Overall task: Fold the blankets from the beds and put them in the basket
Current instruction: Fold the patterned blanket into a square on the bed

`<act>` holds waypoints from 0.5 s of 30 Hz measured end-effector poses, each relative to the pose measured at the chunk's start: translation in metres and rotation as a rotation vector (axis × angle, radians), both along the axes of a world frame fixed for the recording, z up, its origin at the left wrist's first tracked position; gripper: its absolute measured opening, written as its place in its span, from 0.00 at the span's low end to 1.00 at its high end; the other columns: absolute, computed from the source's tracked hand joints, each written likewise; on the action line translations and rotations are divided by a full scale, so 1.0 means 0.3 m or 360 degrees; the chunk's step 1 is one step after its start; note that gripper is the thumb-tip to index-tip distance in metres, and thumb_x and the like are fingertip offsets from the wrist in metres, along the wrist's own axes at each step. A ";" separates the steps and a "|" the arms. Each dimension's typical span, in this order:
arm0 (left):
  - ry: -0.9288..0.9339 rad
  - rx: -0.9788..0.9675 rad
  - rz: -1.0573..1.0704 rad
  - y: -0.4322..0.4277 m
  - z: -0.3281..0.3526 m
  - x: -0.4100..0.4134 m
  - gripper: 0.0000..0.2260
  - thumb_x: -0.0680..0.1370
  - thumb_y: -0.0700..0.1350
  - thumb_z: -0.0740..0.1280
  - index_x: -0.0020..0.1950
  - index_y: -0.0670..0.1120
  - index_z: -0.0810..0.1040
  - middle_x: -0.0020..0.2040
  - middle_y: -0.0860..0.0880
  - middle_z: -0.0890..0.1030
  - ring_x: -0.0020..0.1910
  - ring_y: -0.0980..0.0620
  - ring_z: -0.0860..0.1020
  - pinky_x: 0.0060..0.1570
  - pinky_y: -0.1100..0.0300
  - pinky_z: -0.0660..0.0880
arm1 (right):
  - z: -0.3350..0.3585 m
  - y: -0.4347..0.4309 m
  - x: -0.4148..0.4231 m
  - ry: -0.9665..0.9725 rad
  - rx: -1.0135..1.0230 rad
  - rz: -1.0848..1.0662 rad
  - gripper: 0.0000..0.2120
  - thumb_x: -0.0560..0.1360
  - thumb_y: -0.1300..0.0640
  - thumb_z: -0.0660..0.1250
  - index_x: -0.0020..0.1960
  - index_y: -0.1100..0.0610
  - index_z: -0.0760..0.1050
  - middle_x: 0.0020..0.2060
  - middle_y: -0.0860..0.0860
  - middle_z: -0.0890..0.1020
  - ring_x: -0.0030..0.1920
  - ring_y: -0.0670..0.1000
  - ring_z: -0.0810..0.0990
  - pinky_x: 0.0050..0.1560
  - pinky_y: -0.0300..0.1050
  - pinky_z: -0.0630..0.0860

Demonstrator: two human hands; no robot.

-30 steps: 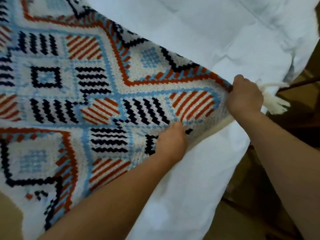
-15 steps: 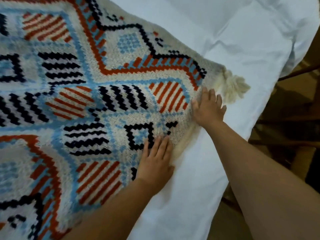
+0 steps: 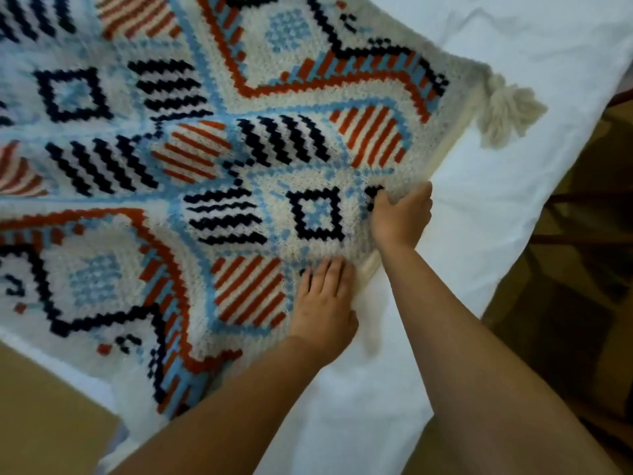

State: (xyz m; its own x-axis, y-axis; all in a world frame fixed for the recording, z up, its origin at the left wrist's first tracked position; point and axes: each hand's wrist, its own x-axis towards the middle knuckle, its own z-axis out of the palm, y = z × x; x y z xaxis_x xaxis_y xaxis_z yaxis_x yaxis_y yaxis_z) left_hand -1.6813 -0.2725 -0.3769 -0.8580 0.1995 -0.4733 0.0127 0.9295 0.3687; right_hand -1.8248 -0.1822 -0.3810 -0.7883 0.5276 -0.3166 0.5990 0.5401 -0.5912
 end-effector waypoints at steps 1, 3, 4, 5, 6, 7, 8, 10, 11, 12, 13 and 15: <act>0.0004 -0.0045 0.0018 -0.023 0.002 0.044 0.32 0.78 0.52 0.54 0.76 0.45 0.41 0.77 0.47 0.46 0.76 0.47 0.42 0.71 0.47 0.36 | 0.002 -0.014 0.043 -0.0035 -0.0085 -0.0091 0.29 0.74 0.53 0.65 0.71 0.62 0.58 0.66 0.59 0.68 0.65 0.60 0.69 0.59 0.51 0.70; -0.0058 -0.0163 0.0041 -0.077 0.002 0.134 0.33 0.78 0.53 0.54 0.76 0.46 0.39 0.77 0.46 0.44 0.75 0.46 0.41 0.70 0.44 0.36 | 0.008 -0.048 0.139 -0.0140 -0.0182 -0.0161 0.29 0.74 0.53 0.66 0.69 0.62 0.60 0.66 0.59 0.67 0.63 0.60 0.72 0.56 0.51 0.72; -0.0102 -0.0219 0.0057 -0.105 0.000 0.177 0.34 0.78 0.54 0.54 0.76 0.46 0.37 0.77 0.46 0.43 0.75 0.46 0.41 0.70 0.44 0.36 | 0.012 -0.067 0.184 -0.0178 -0.0219 -0.0148 0.28 0.74 0.54 0.66 0.68 0.62 0.60 0.66 0.58 0.68 0.62 0.60 0.73 0.54 0.49 0.72; -0.0135 -0.0265 0.0076 -0.129 0.000 0.212 0.34 0.78 0.55 0.54 0.75 0.46 0.36 0.77 0.46 0.42 0.75 0.46 0.40 0.71 0.44 0.37 | 0.018 -0.087 0.223 -0.0206 -0.0257 -0.0131 0.27 0.74 0.54 0.66 0.67 0.63 0.60 0.65 0.59 0.70 0.61 0.59 0.74 0.52 0.47 0.72; -0.0158 -0.0310 0.0090 -0.152 0.001 0.242 0.34 0.78 0.55 0.54 0.75 0.46 0.36 0.77 0.45 0.42 0.75 0.46 0.41 0.71 0.44 0.39 | 0.024 -0.106 0.257 -0.0233 -0.0295 -0.0115 0.26 0.74 0.54 0.66 0.67 0.63 0.61 0.63 0.59 0.72 0.60 0.59 0.75 0.50 0.46 0.72; -0.0150 -0.0342 0.0106 -0.169 0.007 0.260 0.34 0.78 0.54 0.54 0.76 0.46 0.38 0.77 0.45 0.44 0.76 0.45 0.43 0.72 0.46 0.43 | 0.029 -0.124 0.288 -0.0269 -0.0329 -0.0095 0.26 0.75 0.54 0.66 0.66 0.63 0.61 0.62 0.59 0.73 0.60 0.60 0.75 0.51 0.47 0.72; -0.0123 -0.0360 0.0123 -0.180 0.016 0.269 0.32 0.79 0.52 0.55 0.76 0.46 0.42 0.77 0.43 0.49 0.75 0.44 0.49 0.71 0.47 0.51 | 0.034 -0.140 0.317 -0.0319 -0.0355 -0.0067 0.26 0.75 0.55 0.66 0.67 0.64 0.61 0.63 0.60 0.74 0.61 0.60 0.75 0.54 0.48 0.72; -0.0058 -0.0330 0.0259 -0.187 0.029 0.265 0.23 0.79 0.47 0.56 0.74 0.47 0.57 0.69 0.41 0.66 0.67 0.42 0.65 0.59 0.48 0.66 | 0.037 -0.163 0.372 -0.0404 -0.0389 0.0025 0.23 0.76 0.55 0.64 0.67 0.63 0.65 0.63 0.60 0.75 0.63 0.60 0.74 0.58 0.50 0.71; -0.0094 -0.0260 0.0407 -0.186 0.035 0.252 0.18 0.80 0.46 0.55 0.69 0.46 0.64 0.64 0.41 0.71 0.61 0.42 0.70 0.52 0.49 0.69 | 0.035 -0.171 0.396 -0.0432 -0.0401 0.0086 0.19 0.77 0.55 0.63 0.64 0.63 0.68 0.61 0.60 0.76 0.62 0.61 0.75 0.58 0.50 0.71; -0.0163 -0.0166 0.0574 -0.177 0.041 0.236 0.13 0.80 0.45 0.54 0.64 0.45 0.67 0.59 0.42 0.74 0.57 0.42 0.72 0.47 0.50 0.70 | 0.034 -0.175 0.419 -0.0467 -0.0401 0.0151 0.17 0.77 0.55 0.63 0.62 0.63 0.70 0.59 0.60 0.77 0.60 0.61 0.75 0.56 0.50 0.72; -0.0239 -0.0066 0.0695 -0.159 0.046 0.224 0.11 0.81 0.46 0.52 0.59 0.44 0.68 0.56 0.41 0.75 0.53 0.42 0.74 0.45 0.50 0.70 | 0.034 -0.175 0.438 -0.0508 -0.0386 0.0211 0.16 0.77 0.54 0.62 0.60 0.64 0.71 0.58 0.61 0.78 0.59 0.61 0.76 0.55 0.50 0.72; -0.0324 0.0057 0.0690 -0.094 0.049 0.218 0.12 0.82 0.48 0.50 0.55 0.43 0.68 0.53 0.40 0.76 0.49 0.43 0.76 0.44 0.51 0.72 | 0.037 -0.145 0.464 -0.0548 -0.0333 0.0280 0.15 0.78 0.55 0.62 0.58 0.65 0.72 0.57 0.62 0.78 0.59 0.62 0.76 0.54 0.50 0.72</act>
